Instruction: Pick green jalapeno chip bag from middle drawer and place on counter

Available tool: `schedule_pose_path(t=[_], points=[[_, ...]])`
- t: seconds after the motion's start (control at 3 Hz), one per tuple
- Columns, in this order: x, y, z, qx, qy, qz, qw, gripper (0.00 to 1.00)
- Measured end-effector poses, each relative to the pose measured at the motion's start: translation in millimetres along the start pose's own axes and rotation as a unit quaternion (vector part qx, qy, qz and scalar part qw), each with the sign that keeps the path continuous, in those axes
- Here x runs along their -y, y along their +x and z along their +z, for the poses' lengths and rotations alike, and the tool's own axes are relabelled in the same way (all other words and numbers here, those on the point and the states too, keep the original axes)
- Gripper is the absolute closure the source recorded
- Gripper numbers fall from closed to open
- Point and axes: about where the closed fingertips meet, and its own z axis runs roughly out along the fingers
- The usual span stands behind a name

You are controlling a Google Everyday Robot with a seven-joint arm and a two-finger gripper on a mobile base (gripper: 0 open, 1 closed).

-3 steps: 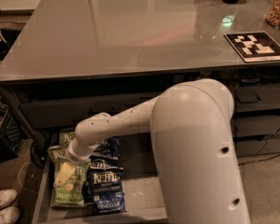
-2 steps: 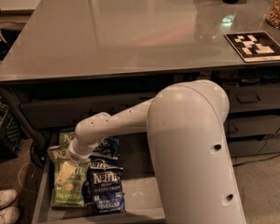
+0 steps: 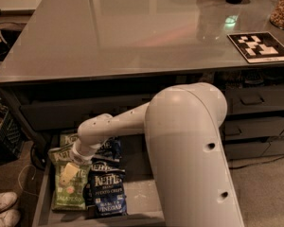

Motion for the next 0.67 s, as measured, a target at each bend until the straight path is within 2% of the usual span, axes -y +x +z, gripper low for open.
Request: schedule_pose_path(t=[0.67], points=[[2.9,5.4,11.0,-0.012,-0.010,0.007,0.9999,0.11]])
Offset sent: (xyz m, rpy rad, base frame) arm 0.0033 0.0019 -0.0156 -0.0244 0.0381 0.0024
